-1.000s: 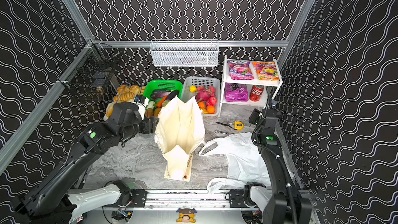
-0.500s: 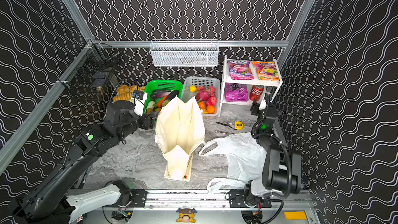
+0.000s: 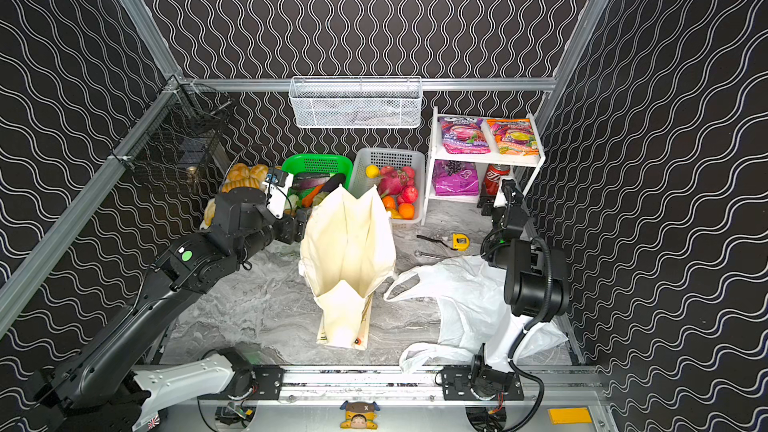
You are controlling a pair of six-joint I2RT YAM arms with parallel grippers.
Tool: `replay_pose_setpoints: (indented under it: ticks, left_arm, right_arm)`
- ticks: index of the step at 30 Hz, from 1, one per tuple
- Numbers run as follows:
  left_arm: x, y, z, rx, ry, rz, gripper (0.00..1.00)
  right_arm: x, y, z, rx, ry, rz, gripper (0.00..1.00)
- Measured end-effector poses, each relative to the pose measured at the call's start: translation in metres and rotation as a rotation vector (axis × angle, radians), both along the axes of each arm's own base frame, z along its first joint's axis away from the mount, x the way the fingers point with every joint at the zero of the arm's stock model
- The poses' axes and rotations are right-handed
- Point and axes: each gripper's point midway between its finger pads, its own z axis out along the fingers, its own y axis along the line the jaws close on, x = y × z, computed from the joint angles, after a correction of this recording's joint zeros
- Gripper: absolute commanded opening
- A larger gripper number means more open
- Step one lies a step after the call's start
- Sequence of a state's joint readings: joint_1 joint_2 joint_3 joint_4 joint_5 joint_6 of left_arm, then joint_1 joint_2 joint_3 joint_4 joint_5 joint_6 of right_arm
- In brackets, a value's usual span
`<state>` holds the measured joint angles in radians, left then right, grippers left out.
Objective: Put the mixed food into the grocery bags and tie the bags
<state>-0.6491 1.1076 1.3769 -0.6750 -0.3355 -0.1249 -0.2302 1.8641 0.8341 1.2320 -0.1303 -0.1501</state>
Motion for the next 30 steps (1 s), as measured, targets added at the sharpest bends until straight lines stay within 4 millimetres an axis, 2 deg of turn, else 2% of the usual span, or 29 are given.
replay_pose_setpoints:
  ticks: [10, 13, 16, 18, 20, 24, 27, 30]
  left_arm:
    - [0.008, -0.007, -0.007, 0.02, 0.024, -0.005, 0.78]
    - [0.008, -0.008, -0.006, 0.02, 0.027, -0.008, 0.78]
    - [0.008, -0.008, -0.005, 0.019, 0.028, -0.01, 0.78]
    - [0.007, -0.008, -0.006, 0.02, 0.034, -0.014, 0.77]
    - [0.005, -0.009, -0.006, 0.015, 0.04, -0.022, 0.77]
    - [0.003, -0.011, -0.001, 0.003, 0.037, -0.036, 0.77]
    - [-0.001, -0.016, 0.007, -0.025, 0.032, -0.072, 0.76]
    - [-0.007, -0.023, 0.015, -0.058, 0.026, -0.119, 0.75]
  right_arm:
    - [0.019, 0.006, 0.002, -0.009, -0.046, 0.059, 0.9]
    - [0.022, 0.005, 0.003, -0.01, -0.056, 0.063, 0.83]
    - [0.022, 0.006, 0.004, -0.01, -0.057, 0.068, 0.65]
    - [0.021, 0.007, 0.003, -0.005, -0.056, 0.071, 0.56]
    - [0.016, 0.008, 0.004, 0.0, -0.053, 0.072, 0.49]
    - [0.0, 0.014, 0.007, 0.008, -0.032, 0.083, 0.45]
    - [-0.02, 0.02, 0.014, 0.015, -0.03, 0.095, 0.44]
    - [-0.048, 0.031, 0.026, 0.017, -0.038, 0.117, 0.42]
